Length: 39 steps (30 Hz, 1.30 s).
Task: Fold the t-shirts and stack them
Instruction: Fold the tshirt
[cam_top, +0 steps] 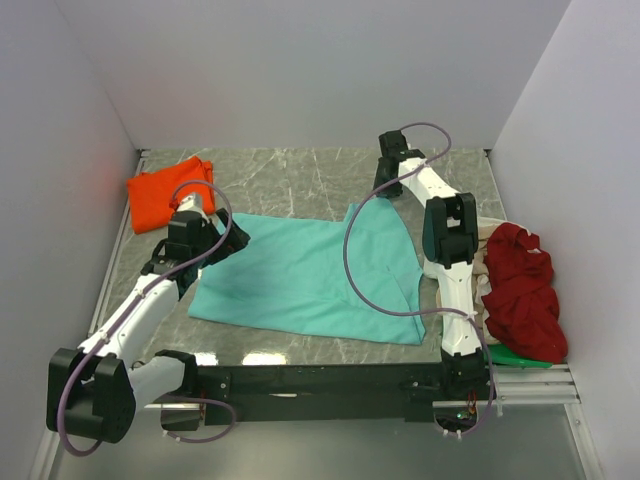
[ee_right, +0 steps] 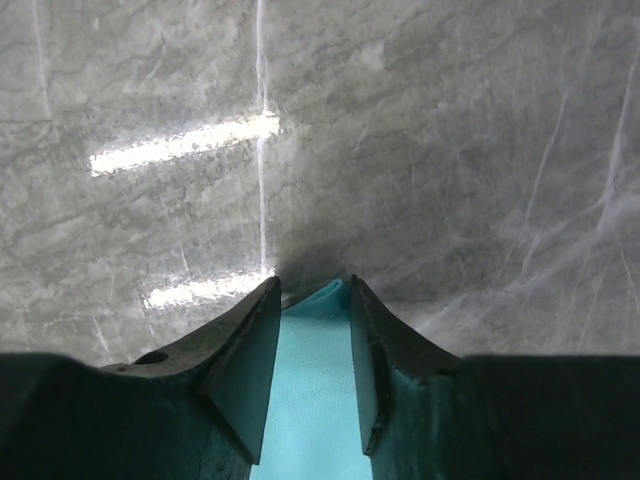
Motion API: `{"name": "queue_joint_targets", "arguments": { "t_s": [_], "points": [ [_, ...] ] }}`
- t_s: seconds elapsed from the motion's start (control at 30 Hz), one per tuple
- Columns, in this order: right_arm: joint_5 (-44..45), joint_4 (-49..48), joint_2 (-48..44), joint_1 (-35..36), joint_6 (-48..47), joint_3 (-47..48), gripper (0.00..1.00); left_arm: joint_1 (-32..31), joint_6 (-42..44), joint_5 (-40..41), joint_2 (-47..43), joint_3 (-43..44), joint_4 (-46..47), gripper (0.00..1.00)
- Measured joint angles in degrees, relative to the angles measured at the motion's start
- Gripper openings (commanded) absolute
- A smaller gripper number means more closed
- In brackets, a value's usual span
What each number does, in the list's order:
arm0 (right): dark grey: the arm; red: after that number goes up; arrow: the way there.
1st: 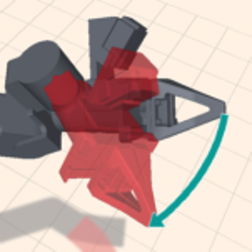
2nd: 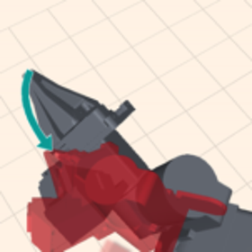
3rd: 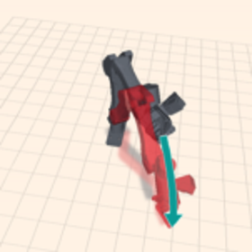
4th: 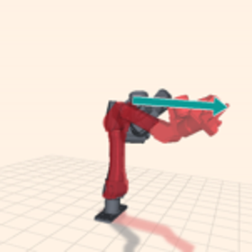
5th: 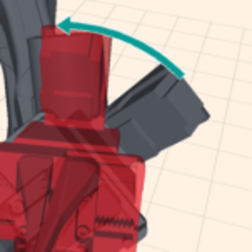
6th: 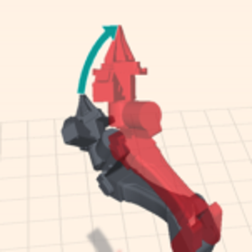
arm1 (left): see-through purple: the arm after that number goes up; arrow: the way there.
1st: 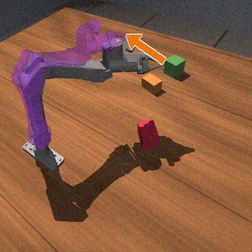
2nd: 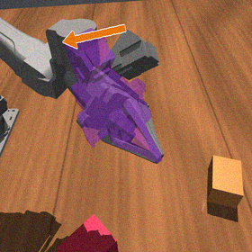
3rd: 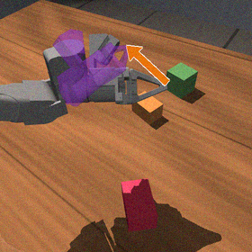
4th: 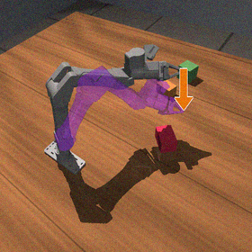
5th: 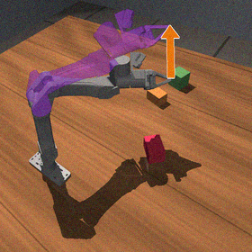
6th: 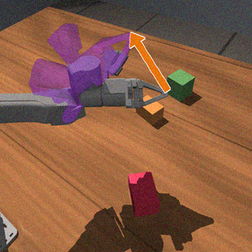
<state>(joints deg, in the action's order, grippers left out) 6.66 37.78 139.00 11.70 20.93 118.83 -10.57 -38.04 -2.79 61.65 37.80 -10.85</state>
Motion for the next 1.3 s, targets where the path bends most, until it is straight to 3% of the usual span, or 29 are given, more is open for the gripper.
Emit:
{"name": "queue_joint_targets", "arguments": {
  "t_s": [0.2,0.37,0.47,0.63,0.97,1.07,1.3],
  "points": [
    [0.5,0.0,0.0,-0.1,0.2,-0.3,0.30,0.0,0.2,0.0,0.9,0.0,0.3,0.99],
    [0.0,-0.2,0.0,-0.3,0.2,-0.4,0.06,0.3,1.0,0.0,3.1,0.5,0.2,0.98],
    [-0.6,-0.9,-0.4,-0.5,0.2,-1.2,0.00,0.8,1.4,0.7,5.9,2.0,0.2,0.95],
    [-1.8,-2.3,-1.4,-0.9,0.2,-3.2,0.00,1.4,3.2,4.0,13.1,8.0,0.0,0.86],
    [-5.3,-4.4,-4.4,-2.5,0.4,-8.4,0.00,2.5,8.9,10.6,34.8,26.4,-0.7,0.44],
    [-6.3,-4.6,-4.5,-3.2,0.5,-8.7,0.00,2.8,10.2,11.7,40.5,30.4,-1.6,0.38],
    [-8.2,-5.2,-4.8,-4.0,0.7,-9.4,0.00,4.3,11.6,12.1,49.9,37.2,-4.9,0.40]
  ]
}}
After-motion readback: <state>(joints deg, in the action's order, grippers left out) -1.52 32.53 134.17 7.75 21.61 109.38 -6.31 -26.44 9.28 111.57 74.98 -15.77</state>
